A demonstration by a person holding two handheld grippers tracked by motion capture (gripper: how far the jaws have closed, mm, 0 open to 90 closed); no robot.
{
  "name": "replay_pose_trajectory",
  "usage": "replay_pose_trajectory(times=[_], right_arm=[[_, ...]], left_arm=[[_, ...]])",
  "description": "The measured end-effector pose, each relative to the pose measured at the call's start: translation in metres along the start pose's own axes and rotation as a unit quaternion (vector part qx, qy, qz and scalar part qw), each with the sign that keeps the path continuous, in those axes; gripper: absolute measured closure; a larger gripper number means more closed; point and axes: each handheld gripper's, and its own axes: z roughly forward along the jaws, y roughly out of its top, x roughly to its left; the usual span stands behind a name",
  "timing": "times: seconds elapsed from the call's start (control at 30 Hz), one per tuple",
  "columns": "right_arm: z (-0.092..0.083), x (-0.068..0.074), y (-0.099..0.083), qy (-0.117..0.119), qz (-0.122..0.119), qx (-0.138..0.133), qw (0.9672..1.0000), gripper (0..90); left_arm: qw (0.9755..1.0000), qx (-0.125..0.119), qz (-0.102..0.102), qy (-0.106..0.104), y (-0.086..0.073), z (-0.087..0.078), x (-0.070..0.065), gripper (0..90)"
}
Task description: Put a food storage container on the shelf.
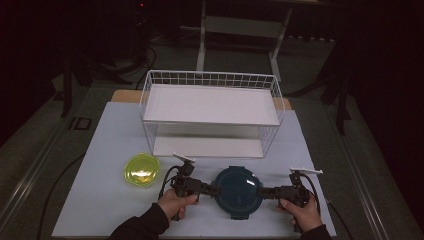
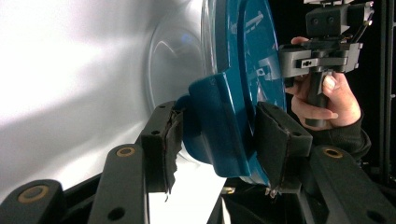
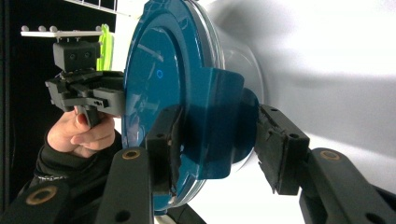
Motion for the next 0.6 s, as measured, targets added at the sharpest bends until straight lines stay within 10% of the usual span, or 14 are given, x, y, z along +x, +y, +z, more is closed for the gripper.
replay_pose_trajectory(times=[0.6], right_arm=[[-0.003, 0.01, -0.008, 0.007, -0.013, -0.001, 0.9999, 54.7]], left_arm=[[1.0, -0.006, 0.003, 0.003, 0.003, -0.012, -0.011, 56.8]])
